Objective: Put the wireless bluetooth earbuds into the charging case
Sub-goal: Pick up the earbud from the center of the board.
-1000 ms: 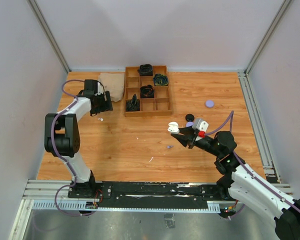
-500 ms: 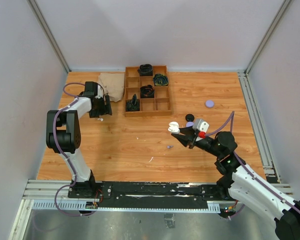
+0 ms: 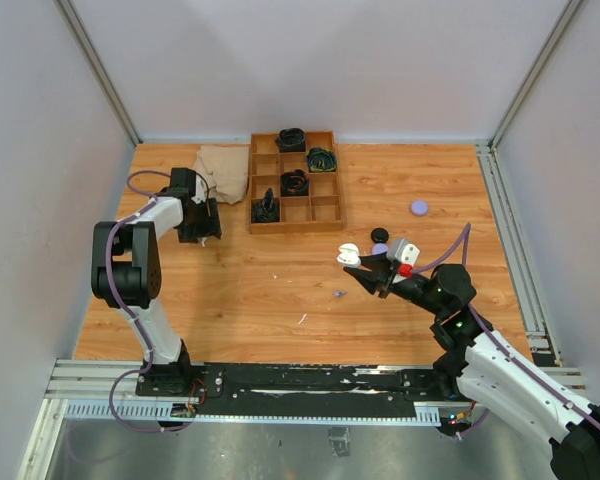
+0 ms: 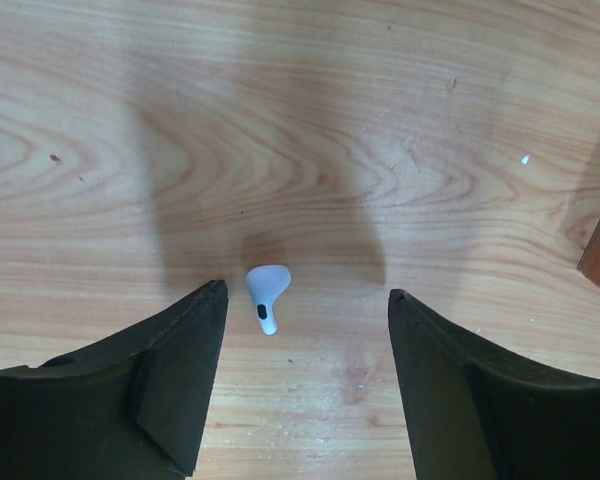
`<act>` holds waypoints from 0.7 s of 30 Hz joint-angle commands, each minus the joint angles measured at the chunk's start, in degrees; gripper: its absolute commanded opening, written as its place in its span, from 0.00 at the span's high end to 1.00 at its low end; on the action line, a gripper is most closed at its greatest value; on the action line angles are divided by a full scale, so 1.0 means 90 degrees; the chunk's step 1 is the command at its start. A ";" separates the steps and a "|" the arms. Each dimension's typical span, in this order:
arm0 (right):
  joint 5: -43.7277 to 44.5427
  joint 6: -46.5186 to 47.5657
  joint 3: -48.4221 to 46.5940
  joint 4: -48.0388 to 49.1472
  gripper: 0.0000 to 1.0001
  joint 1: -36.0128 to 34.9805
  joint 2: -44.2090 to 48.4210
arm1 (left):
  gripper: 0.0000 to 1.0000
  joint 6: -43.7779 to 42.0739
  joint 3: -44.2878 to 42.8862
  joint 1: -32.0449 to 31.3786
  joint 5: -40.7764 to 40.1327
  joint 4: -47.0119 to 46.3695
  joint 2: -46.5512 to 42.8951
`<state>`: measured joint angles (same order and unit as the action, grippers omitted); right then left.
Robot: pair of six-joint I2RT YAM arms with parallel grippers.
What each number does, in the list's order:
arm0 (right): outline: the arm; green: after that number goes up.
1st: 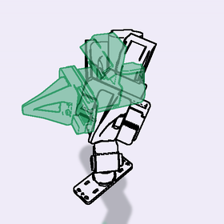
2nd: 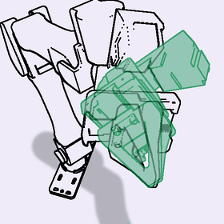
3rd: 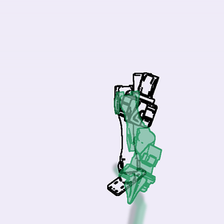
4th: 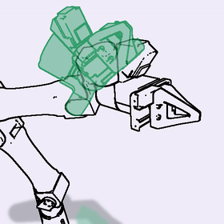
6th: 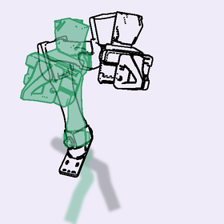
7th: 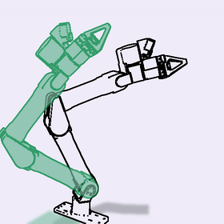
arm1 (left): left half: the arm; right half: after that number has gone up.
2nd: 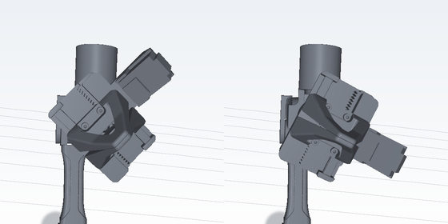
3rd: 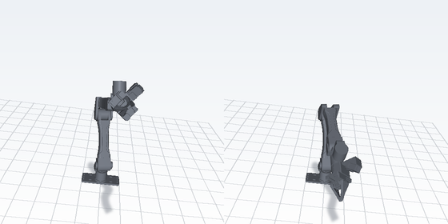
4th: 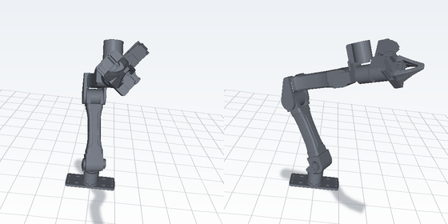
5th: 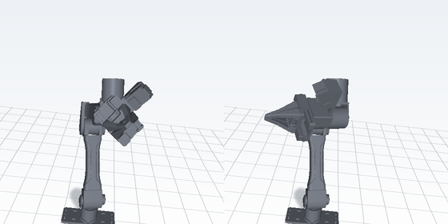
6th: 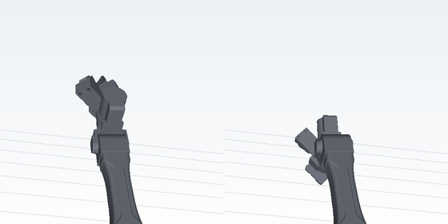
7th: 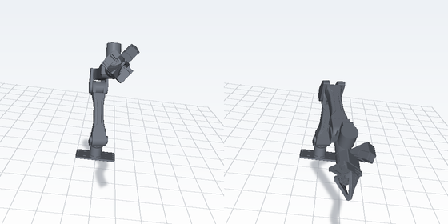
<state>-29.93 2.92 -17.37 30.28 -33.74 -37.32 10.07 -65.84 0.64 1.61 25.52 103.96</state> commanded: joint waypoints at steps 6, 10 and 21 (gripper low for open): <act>0.0084 0.0105 0.0025 0.0024 0.87 0.0091 0.0052 | 0.38 -0.0064 -0.0047 0.0017 -0.0395 0.0181 -0.0192; 0.0089 0.0103 0.0020 0.0031 0.88 0.0091 0.0027 | 0.45 -0.0036 -0.0210 -0.0005 -0.0598 0.0254 -0.0052; 0.0096 0.0115 0.0015 0.0034 0.87 0.0086 0.0024 | 0.61 -0.0044 -0.0496 -0.0213 -0.1015 0.0438 0.0343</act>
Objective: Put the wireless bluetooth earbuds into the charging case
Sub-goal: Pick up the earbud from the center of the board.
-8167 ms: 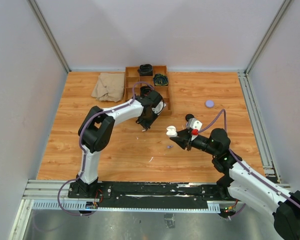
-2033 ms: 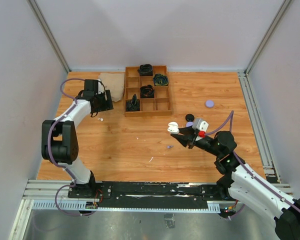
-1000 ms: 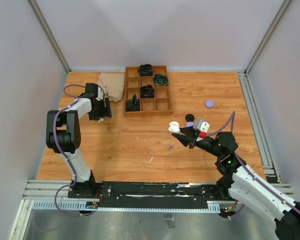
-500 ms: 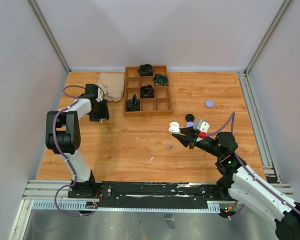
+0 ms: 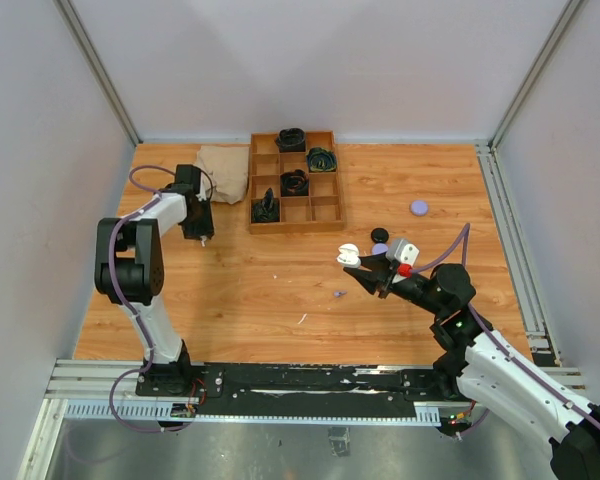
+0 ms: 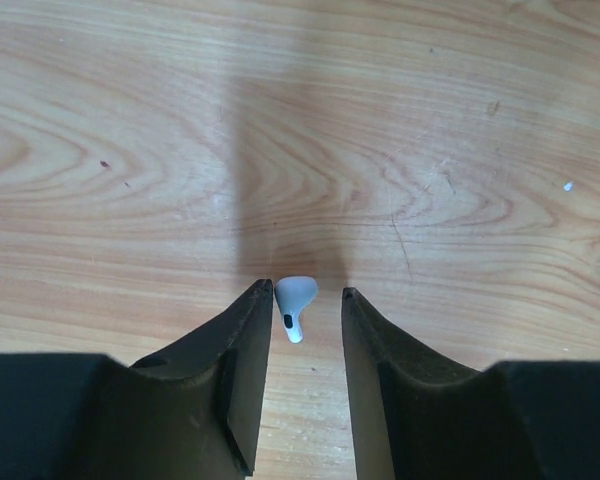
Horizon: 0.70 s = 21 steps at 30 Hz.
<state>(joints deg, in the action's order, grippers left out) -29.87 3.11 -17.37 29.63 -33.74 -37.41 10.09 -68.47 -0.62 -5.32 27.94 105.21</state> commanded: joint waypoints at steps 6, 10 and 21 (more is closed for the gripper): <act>0.0102 0.0093 0.0019 0.0087 0.87 0.0095 0.0083 | 0.65 -0.0047 -0.0223 -0.0123 -0.0407 0.0240 0.0290; 0.0091 0.0093 0.0015 0.0072 0.87 0.0087 0.0094 | 0.67 -0.0048 -0.0253 -0.0146 -0.0444 0.0255 0.0362; 0.0079 0.0122 0.0006 0.0036 0.88 0.0089 0.0138 | 0.77 -0.0048 -0.0255 -0.0221 -0.0368 0.0272 0.0347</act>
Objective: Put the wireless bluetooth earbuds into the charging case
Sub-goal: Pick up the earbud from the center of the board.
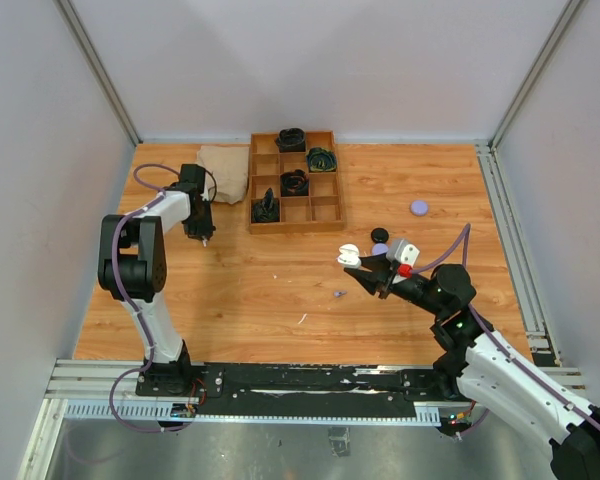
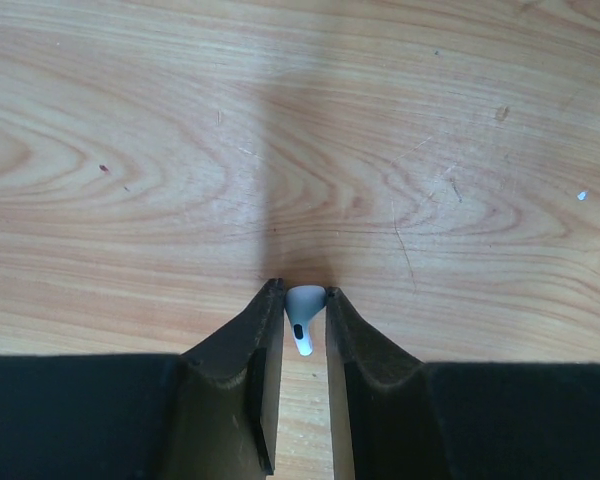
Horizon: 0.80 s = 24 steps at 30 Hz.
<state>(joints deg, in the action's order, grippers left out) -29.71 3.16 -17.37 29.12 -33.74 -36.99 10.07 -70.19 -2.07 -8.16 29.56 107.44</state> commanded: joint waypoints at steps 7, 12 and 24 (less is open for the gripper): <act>0.0045 0.0196 -0.0058 -0.0046 0.88 0.0095 0.0134 | 0.78 -0.0009 0.0110 -0.0219 0.0026 -0.0037 -0.0390; 0.0021 0.0234 -0.0080 -0.0041 0.87 0.0089 0.0138 | 0.79 0.0107 0.0203 -0.0438 0.0058 -0.0079 -0.0908; -0.0124 0.0137 -0.0140 0.0355 0.87 0.0089 -0.0156 | 0.80 0.0533 0.0891 -0.1385 -0.0149 -0.0498 -0.2810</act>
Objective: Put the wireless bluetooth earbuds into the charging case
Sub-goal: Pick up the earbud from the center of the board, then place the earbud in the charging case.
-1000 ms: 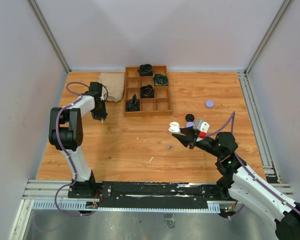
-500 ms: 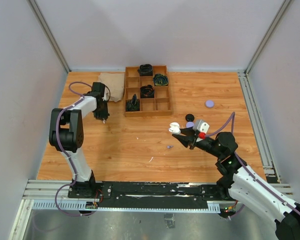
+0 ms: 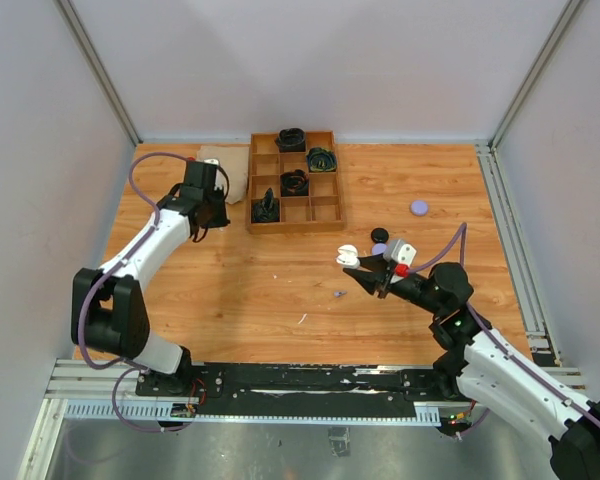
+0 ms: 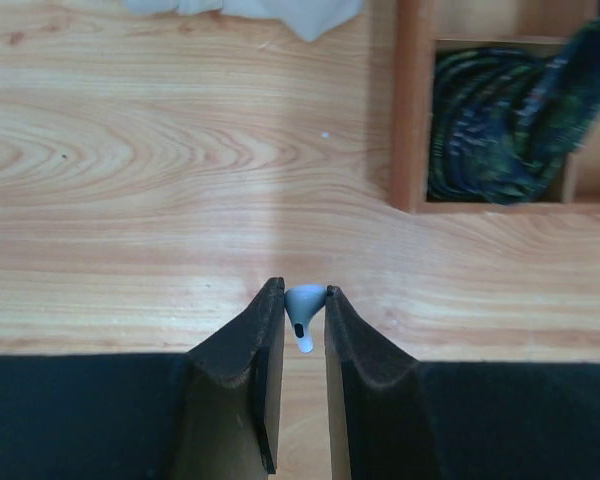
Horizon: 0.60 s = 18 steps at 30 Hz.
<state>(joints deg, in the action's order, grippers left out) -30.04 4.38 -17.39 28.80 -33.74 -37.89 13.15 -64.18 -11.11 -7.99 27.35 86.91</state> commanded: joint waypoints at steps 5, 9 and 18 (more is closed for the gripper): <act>-0.0161 0.0011 -0.0256 0.0578 0.87 0.0088 -0.0306 | 0.81 0.0361 0.0467 -0.1031 -0.0485 -0.0482 -0.1259; -0.0209 -0.0011 -0.0330 0.0740 0.87 0.0092 -0.0559 | 0.81 0.0458 0.0559 -0.1557 -0.0803 -0.0701 -0.1731; -0.0355 -0.0301 -0.0431 0.1356 0.87 0.0087 -0.1103 | 0.82 0.0579 0.0593 -0.2731 -0.0954 -0.1435 -0.2549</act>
<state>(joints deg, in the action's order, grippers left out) -31.66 3.51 -18.65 35.51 -33.74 -46.35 17.26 -59.42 -31.73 -14.72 19.75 66.46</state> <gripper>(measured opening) 0.279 0.232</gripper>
